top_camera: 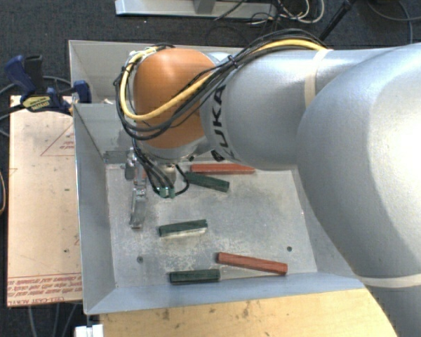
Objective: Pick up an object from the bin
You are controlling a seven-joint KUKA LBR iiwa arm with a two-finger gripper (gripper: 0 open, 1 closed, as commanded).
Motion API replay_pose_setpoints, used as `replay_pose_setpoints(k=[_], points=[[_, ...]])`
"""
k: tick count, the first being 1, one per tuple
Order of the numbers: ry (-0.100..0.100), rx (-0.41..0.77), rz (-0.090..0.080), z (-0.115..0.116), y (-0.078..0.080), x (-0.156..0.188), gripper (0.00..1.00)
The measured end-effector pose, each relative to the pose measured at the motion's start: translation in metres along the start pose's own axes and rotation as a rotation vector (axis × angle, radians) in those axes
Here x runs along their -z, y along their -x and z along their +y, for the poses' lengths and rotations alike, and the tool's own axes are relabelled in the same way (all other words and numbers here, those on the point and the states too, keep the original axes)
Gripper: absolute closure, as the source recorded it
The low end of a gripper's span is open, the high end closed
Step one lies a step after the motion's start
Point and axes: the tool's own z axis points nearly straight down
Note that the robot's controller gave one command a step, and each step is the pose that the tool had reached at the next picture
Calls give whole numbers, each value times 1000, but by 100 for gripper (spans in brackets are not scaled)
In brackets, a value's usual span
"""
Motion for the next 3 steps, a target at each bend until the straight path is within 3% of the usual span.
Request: replay_pose_setpoints(k=[1,2,3], points=[[-1,345,-3,-66,-95,-57,0],[1,318,-14,-128,-90,-88,0],[4,186,-24,-154,-100,-87,0]])
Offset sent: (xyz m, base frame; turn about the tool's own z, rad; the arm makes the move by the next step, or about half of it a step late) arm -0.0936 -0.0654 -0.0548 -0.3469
